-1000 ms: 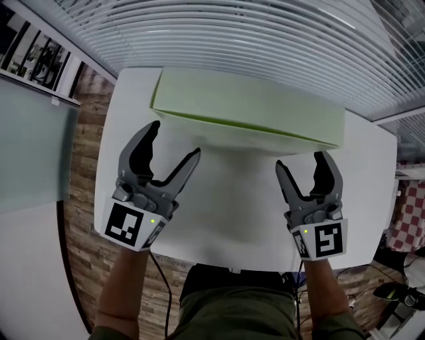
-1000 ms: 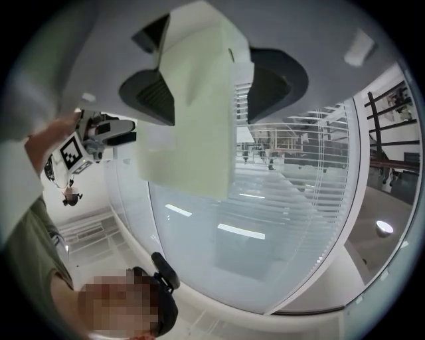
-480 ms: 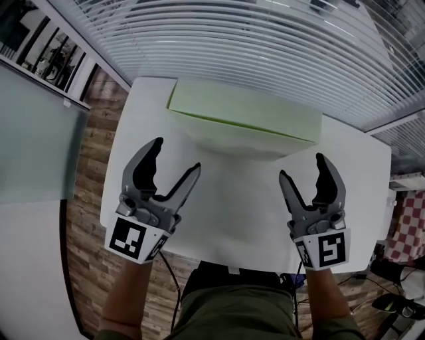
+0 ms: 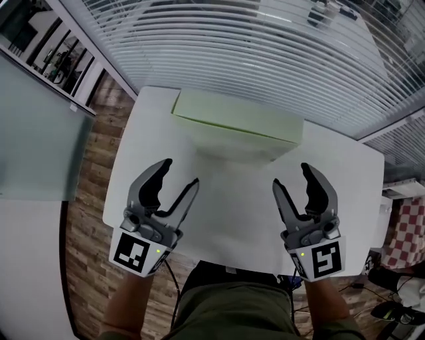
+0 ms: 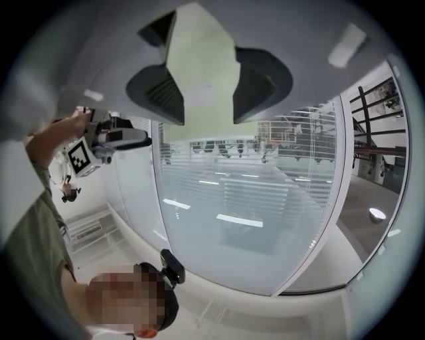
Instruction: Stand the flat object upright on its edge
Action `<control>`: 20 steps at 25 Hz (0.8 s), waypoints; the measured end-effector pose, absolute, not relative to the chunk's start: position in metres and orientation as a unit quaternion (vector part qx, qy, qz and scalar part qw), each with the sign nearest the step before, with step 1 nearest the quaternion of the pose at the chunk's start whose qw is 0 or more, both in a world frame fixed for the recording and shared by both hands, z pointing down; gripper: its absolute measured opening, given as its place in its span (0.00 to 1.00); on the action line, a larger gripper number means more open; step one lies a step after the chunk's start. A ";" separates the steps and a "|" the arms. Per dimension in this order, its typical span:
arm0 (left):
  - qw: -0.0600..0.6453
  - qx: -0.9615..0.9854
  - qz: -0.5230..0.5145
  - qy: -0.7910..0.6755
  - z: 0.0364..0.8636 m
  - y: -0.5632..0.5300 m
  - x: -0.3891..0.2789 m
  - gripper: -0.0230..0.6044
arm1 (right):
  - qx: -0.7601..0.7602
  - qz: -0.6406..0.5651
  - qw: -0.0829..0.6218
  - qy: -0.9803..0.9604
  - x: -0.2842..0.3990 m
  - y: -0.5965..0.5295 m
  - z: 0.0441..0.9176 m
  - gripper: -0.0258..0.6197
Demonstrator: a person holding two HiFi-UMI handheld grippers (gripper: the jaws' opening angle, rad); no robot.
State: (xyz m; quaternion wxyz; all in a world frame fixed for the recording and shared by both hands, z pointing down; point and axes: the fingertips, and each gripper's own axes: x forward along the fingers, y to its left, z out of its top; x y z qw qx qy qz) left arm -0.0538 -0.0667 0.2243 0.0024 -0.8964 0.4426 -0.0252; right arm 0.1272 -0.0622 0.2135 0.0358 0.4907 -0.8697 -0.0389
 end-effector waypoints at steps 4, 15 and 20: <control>0.016 -0.899 -0.022 0.438 0.220 -0.053 -0.046 0.36 | 0.486 -0.021 0.027 -0.873 0.128 -0.052 0.207 0.32; -0.018 -0.896 -0.013 0.443 0.217 -0.034 -0.025 0.20 | 0.452 -0.005 0.021 -0.892 0.119 -0.029 0.203 0.06; -0.032 -0.897 -0.006 0.441 0.215 -0.027 -0.011 0.15 | 0.430 -0.003 0.028 -0.902 0.113 -0.018 0.204 0.06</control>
